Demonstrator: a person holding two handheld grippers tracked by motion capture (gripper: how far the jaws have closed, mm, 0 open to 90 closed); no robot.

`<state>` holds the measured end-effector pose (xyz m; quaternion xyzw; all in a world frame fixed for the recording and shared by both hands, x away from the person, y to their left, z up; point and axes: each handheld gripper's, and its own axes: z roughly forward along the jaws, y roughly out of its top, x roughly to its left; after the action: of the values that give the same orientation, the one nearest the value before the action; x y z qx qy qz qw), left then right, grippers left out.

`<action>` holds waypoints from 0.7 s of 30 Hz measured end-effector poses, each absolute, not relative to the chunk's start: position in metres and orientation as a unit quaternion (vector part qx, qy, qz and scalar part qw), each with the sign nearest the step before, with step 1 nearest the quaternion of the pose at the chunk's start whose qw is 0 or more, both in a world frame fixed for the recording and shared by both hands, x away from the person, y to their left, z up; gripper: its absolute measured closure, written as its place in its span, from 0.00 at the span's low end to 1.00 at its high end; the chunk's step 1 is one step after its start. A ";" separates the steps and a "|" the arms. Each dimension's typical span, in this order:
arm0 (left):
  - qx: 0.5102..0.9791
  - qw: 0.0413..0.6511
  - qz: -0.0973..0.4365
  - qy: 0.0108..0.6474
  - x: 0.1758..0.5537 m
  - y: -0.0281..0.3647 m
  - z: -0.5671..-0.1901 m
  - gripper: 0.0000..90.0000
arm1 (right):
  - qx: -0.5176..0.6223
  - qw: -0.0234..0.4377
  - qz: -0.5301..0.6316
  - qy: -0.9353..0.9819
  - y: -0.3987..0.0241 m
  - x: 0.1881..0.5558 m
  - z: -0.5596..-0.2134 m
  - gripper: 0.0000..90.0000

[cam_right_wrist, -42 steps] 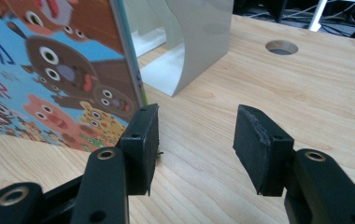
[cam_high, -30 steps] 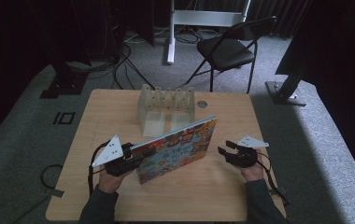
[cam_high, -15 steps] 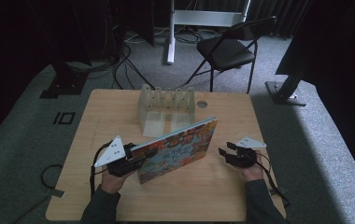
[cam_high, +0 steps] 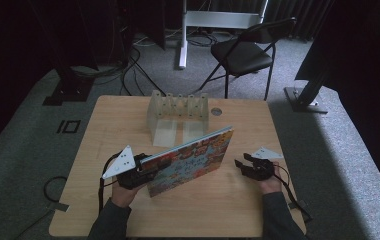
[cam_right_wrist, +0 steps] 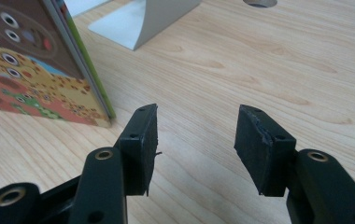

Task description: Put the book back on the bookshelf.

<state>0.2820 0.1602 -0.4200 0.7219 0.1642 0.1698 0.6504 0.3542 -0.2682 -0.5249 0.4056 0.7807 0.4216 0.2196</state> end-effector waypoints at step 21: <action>0.723 0.652 0.167 0.156 0.284 0.150 -0.422 0.81 | 0.432 0.225 0.386 0.783 -0.274 0.362 -0.540 0.51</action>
<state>0.2842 0.1500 -0.4224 0.7232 0.1563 0.1675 0.6515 0.3621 -0.2745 -0.5399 0.4324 0.7831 0.3862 0.2249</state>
